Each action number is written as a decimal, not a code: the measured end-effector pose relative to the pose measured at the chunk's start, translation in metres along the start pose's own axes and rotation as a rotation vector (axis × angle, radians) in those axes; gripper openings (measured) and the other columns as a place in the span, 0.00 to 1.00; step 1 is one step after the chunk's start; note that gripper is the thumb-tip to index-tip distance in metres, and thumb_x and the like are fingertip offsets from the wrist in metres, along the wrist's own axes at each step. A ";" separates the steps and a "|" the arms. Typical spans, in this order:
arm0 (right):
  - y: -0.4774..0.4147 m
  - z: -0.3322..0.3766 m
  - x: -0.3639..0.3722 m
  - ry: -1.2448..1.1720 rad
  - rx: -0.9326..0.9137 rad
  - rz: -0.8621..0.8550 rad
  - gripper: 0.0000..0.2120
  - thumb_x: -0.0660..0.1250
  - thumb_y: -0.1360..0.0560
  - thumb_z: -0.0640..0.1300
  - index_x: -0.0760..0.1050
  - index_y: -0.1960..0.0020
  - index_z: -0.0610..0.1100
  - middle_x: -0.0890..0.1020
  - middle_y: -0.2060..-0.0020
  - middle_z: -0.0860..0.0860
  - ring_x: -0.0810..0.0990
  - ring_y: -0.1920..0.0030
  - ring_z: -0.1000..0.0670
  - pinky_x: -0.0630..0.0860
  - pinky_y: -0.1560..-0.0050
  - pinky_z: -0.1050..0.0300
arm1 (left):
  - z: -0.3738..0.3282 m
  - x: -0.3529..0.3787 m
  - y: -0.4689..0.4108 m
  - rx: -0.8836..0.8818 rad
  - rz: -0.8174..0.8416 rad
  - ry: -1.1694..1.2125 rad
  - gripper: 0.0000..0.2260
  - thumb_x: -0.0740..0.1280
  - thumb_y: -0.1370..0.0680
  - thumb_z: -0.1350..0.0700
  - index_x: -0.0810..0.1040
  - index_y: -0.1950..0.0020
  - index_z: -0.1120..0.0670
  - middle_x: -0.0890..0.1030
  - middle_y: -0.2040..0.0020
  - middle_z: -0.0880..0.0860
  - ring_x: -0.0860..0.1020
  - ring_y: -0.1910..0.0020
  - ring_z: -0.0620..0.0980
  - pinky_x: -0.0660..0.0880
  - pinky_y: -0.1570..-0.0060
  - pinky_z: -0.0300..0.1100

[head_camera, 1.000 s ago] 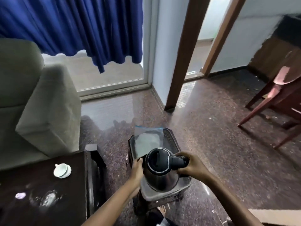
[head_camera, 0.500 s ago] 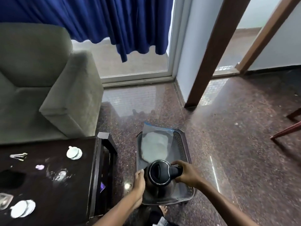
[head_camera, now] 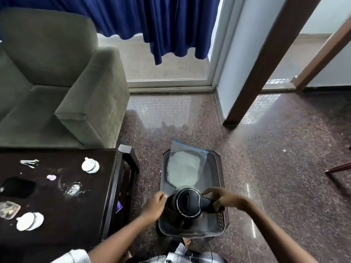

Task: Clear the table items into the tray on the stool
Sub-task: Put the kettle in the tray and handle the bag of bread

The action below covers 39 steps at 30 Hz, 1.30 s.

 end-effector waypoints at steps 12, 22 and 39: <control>-0.117 -0.006 -0.044 -1.216 0.191 -0.485 0.26 0.58 0.24 0.33 0.56 0.28 0.42 0.68 0.37 0.40 0.77 0.42 0.36 0.75 0.51 0.47 | -0.020 -0.066 0.000 0.056 0.013 0.107 0.09 0.58 0.20 0.59 0.75 0.53 0.46 0.80 0.48 0.49 0.77 0.55 0.53 0.73 0.51 0.47; -0.114 0.069 -0.059 -0.925 0.045 -0.547 0.09 0.59 0.25 0.31 0.71 0.62 0.40 0.73 0.70 0.45 0.71 0.71 0.50 0.71 0.72 0.62 | 0.047 -0.109 0.035 -0.118 -0.110 0.361 0.09 0.57 0.20 0.62 0.74 0.52 0.51 0.80 0.49 0.52 0.77 0.58 0.42 0.70 0.65 0.28; -0.051 0.343 0.358 -1.220 0.032 0.264 0.12 0.62 0.34 0.35 0.69 0.75 0.43 0.70 0.82 0.49 0.70 0.82 0.52 0.71 0.78 0.63 | 0.289 -0.251 0.171 -0.121 -0.274 1.566 0.13 0.63 0.23 0.52 0.74 0.39 0.52 0.82 0.48 0.52 0.79 0.51 0.50 0.77 0.53 0.43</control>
Point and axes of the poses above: each hand's wrist, its own y-axis away from the middle knuckle, its own x-axis out of the palm, z = x × y, the point moved 9 cm from there along -y, towards the middle knuckle
